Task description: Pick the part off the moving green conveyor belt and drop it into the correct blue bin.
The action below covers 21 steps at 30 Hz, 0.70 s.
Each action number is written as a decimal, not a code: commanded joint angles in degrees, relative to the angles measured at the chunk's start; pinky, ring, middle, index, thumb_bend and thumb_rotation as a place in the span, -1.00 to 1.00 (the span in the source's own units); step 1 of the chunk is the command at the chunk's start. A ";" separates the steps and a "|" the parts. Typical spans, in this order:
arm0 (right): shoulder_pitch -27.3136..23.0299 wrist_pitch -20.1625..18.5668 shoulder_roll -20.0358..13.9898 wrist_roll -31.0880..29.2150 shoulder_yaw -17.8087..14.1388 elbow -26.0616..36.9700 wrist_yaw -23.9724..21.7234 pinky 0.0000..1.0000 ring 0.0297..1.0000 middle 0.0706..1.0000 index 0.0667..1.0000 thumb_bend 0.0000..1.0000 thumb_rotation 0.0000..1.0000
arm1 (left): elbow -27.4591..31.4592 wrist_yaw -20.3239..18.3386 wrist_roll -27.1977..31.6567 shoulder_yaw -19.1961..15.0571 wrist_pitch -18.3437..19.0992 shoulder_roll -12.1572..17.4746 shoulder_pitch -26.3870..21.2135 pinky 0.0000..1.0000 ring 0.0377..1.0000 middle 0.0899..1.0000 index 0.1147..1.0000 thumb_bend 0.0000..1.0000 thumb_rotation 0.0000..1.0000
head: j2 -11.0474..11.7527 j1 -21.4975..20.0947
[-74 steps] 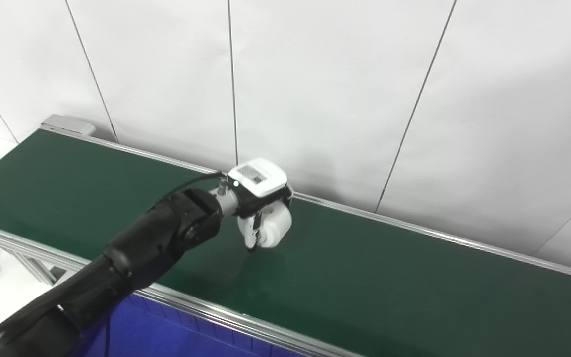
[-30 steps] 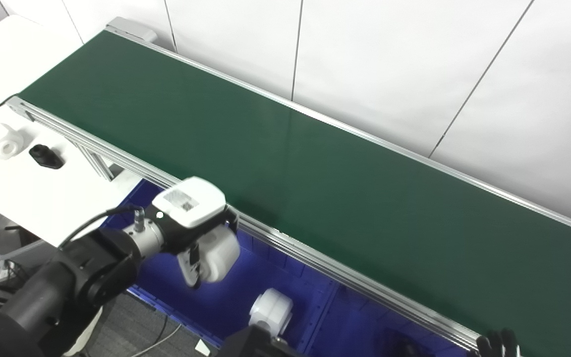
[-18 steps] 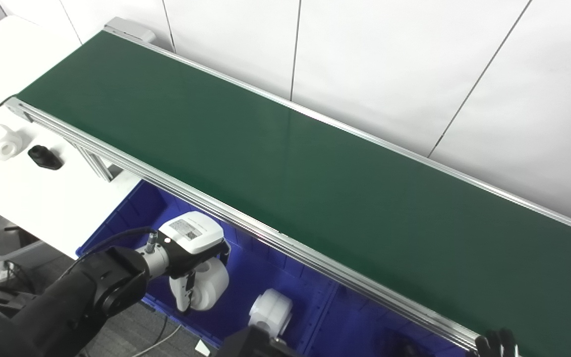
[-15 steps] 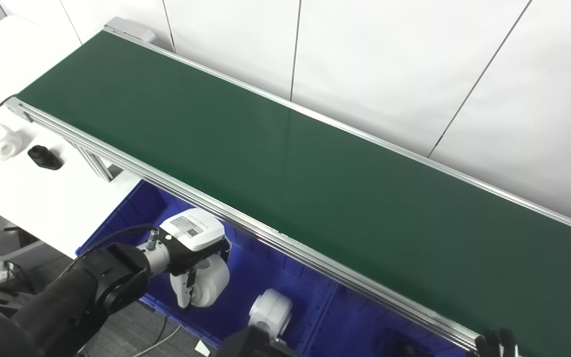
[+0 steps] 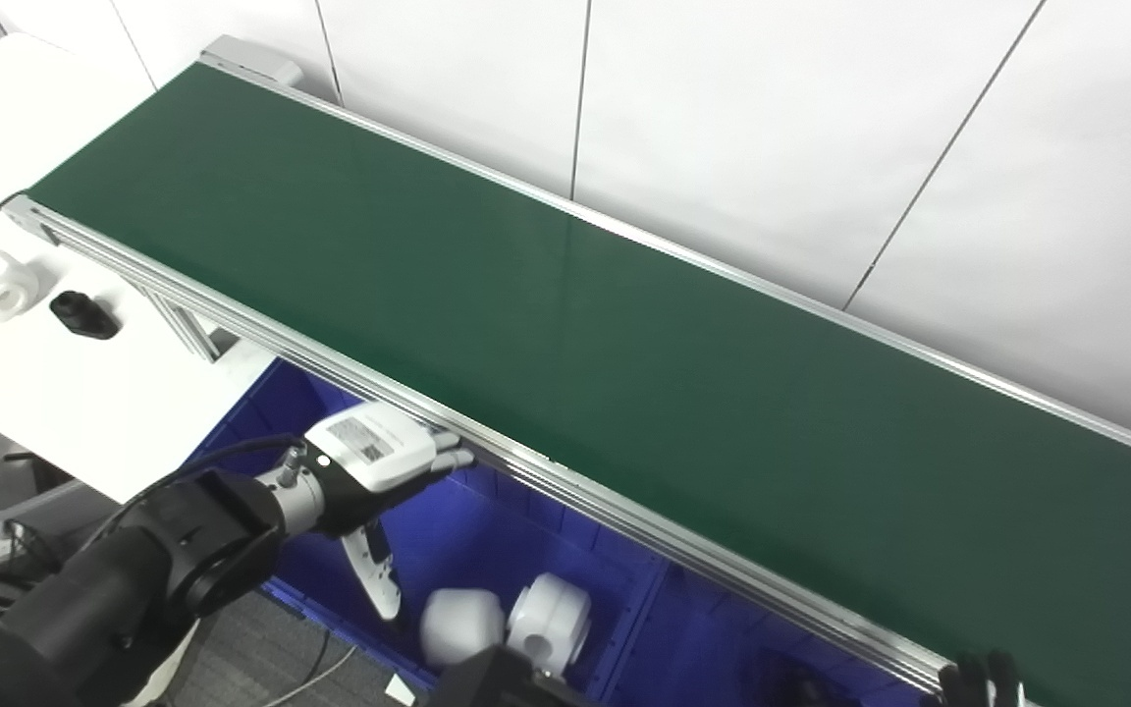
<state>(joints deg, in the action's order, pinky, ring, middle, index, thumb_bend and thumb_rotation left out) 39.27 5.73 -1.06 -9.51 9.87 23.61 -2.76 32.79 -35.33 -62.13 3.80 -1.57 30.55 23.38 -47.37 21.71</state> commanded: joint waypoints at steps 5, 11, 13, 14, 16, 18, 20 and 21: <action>0.69 1.61 1.19 1.41 0.54 0.90 -0.02 1.00 0.99 0.94 1.00 0.66 1.00 | 6.96 7.15 28.04 -6.69 2.00 -3.26 1.35 0.56 0.67 0.83 0.85 1.00 0.06 | -0.47 -2.70; 0.75 3.56 2.66 3.10 1.63 0.08 0.28 1.00 0.94 0.89 0.94 0.70 1.00 | 9.33 7.23 58.73 -9.61 7.99 -8.40 1.09 0.84 0.97 1.00 1.00 1.00 0.07 | -2.74 -15.50; 0.92 3.95 3.24 4.46 2.24 0.16 0.55 1.00 0.91 0.87 0.92 0.70 1.00 | 8.84 8.15 65.20 -9.63 8.62 -11.16 0.80 0.96 0.99 1.00 1.00 1.00 0.13 | -3.51 -20.82; 0.98 4.03 3.53 5.14 2.59 0.21 0.67 1.00 0.90 0.86 0.91 0.71 1.00 | 8.64 8.43 66.79 -9.83 8.71 -11.80 0.72 0.98 1.00 1.00 1.00 1.00 0.21 | -3.62 -21.52; 1.15 4.59 4.31 6.94 3.25 0.31 1.24 0.96 0.86 0.81 0.86 0.73 0.95 | 8.60 10.32 67.47 -8.98 9.57 -15.74 0.49 1.00 1.00 1.00 1.00 1.00 0.43 | -4.34 -25.96; 1.38 4.62 5.14 8.86 4.31 0.60 1.99 0.94 0.84 0.79 0.83 0.75 0.92 | 8.39 12.48 68.20 -8.26 10.70 -18.96 0.47 1.00 1.00 1.00 1.00 1.00 0.57 | -5.13 -30.49; 1.59 4.09 6.42 10.63 5.74 0.80 2.75 0.96 0.84 0.78 0.82 0.73 0.91 | 7.73 14.31 70.39 -8.24 11.49 -20.88 0.58 1.00 1.00 1.00 1.00 1.00 0.66 | -5.56 -36.58; 1.52 3.69 7.36 11.98 6.66 0.70 3.23 0.97 0.85 0.78 0.82 0.74 0.90 | 7.32 15.13 71.96 -7.55 12.83 -22.66 0.85 1.00 1.00 1.00 1.00 1.00 0.63 | -5.53 -41.96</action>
<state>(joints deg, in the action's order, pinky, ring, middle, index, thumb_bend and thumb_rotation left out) 40.25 6.86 4.96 0.94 15.48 22.61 -0.59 39.41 -22.19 7.63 -3.84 10.14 7.74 24.15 -52.91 -20.24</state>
